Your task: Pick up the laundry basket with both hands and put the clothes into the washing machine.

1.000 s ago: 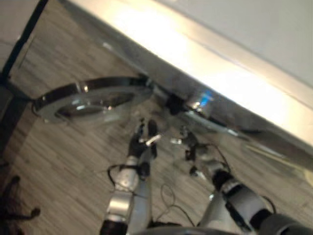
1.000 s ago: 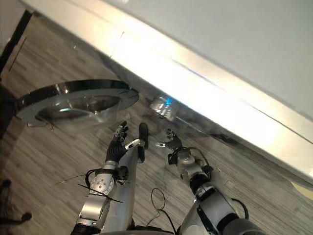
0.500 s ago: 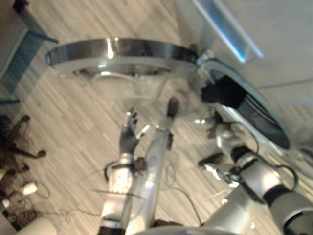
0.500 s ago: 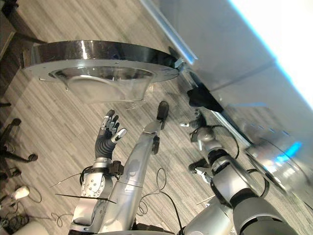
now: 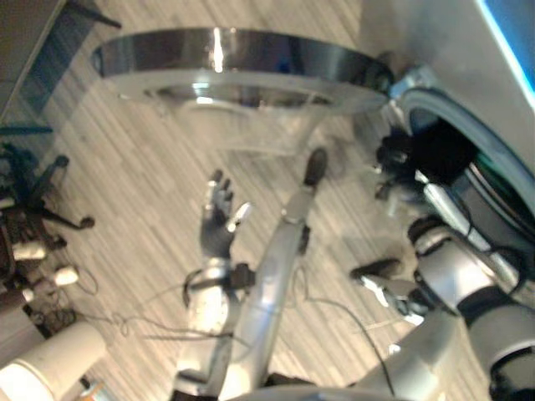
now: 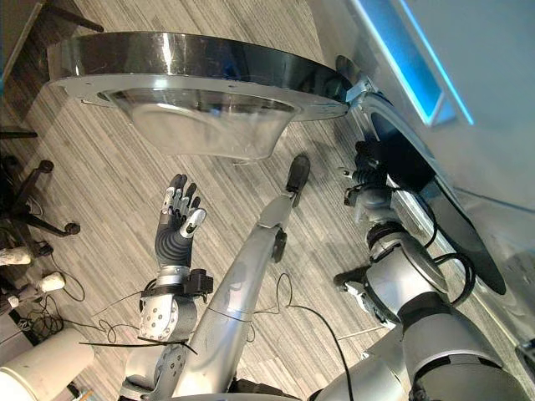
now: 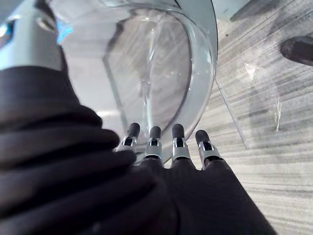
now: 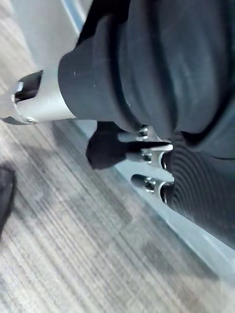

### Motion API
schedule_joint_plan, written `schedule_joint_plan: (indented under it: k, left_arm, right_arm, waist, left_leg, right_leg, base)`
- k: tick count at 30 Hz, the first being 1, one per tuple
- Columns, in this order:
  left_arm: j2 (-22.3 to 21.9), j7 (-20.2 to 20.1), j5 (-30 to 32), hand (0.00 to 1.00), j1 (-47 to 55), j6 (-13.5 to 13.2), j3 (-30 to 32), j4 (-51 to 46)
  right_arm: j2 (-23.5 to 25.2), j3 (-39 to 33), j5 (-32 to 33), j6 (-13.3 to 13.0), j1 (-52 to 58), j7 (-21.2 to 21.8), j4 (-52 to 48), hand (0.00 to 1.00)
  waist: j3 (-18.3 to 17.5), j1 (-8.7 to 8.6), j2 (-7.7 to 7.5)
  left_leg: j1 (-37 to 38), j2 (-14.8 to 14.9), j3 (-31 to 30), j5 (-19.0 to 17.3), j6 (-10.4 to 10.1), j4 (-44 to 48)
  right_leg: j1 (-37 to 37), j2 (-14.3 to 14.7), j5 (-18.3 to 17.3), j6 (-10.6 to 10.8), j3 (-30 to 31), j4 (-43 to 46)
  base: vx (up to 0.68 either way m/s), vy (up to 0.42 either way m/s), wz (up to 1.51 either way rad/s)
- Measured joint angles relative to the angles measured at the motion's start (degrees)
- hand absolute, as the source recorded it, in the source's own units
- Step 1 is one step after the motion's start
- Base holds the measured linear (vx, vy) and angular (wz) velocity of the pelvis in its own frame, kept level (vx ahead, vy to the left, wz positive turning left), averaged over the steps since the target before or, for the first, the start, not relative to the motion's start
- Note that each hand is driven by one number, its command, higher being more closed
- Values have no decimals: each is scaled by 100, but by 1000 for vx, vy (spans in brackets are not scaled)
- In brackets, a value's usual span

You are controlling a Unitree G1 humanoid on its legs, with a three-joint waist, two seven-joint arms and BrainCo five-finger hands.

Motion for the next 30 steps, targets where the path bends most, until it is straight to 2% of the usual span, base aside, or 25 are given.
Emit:
schedule_joint_plan:
  k: [1,3,5,8,13,20,22,26,29,30]
  left_arm:
    - [0,86,2,0,-5,78,-3,4]
    - [-2,167,9,0,-30,118,-3,22]
    - [-5,243,54,0,-78,123,-5,58]
    - [-9,388,235,0,-119,162,0,159]
    - [-9,525,313,0,-139,334,-3,413]
    - [-12,533,302,0,-476,373,-100,952]
    - [-11,534,215,0,-480,366,-120,1004]
    - [-11,651,156,0,-518,357,-110,1028]
    - [-11,704,28,0,-510,318,-110,696]
    - [-11,713,-20,0,-510,271,-95,520]
  right_arm:
    - [180,-13,373,-111,39,-188,35,0]
    - [379,-31,738,-237,42,-306,45,0]
    - [470,-41,955,-335,49,-360,39,0]
    - [551,-31,1114,-342,95,-486,46,0]
    - [714,0,1425,-490,94,-774,48,0]
    - [1043,-39,1434,-550,444,-995,-12,0]
    - [1063,-62,1424,-543,533,-996,-34,0]
    - [897,-182,1147,-519,532,-1142,-39,0]
    - [539,-350,794,-449,365,-1240,-185,0]
    - [411,-617,803,-363,311,-1233,-202,0]
  waist:
    - [-1,-1,2]
    - [-4,-1,4]
    - [-10,-4,14]
    - [-23,-5,25]
    - [-32,-20,27]
    - [-97,-69,-4]
    - [-165,-148,-7]
    - [-230,-141,-37]
    - [-234,-143,-35]
    - [-234,-139,-35]
  left_leg:
    - [64,33,5,0,0,-13]
    - [122,95,36,0,0,-48]
    - [178,141,102,0,0,-157]
    - [225,206,149,143,-6,-288]
    - [229,283,196,284,127,-330]
    - [467,503,281,288,132,-459]
    - [526,527,309,307,102,-621]
    - [603,540,296,418,-7,-938]
    - [612,488,242,634,73,-1189]
    - [606,466,236,677,88,-1247]
  right_leg:
    - [57,45,1,1,1,-54]
    - [82,108,1,2,16,-122]
    - [78,144,2,3,21,-187]
    - [69,198,5,7,-3,-239]
    - [65,277,8,5,-25,-329]
    - [91,551,168,-4,129,-631]
    - [83,590,207,9,131,-716]
    - [78,636,235,-8,43,-793]
    - [72,610,240,-18,-79,-800]
    - [75,582,240,-18,-137,-798]
  base:
    - [-1,46,-13]
    - [-7,43,-16]
    - [-18,26,-9]
    - [0,0,0]
    - [-4,13,-5]
    - [-21,17,-23]
    - [-52,27,-15]
    - [-63,17,2]
    - [-61,9,15]
    - [-35,10,18]
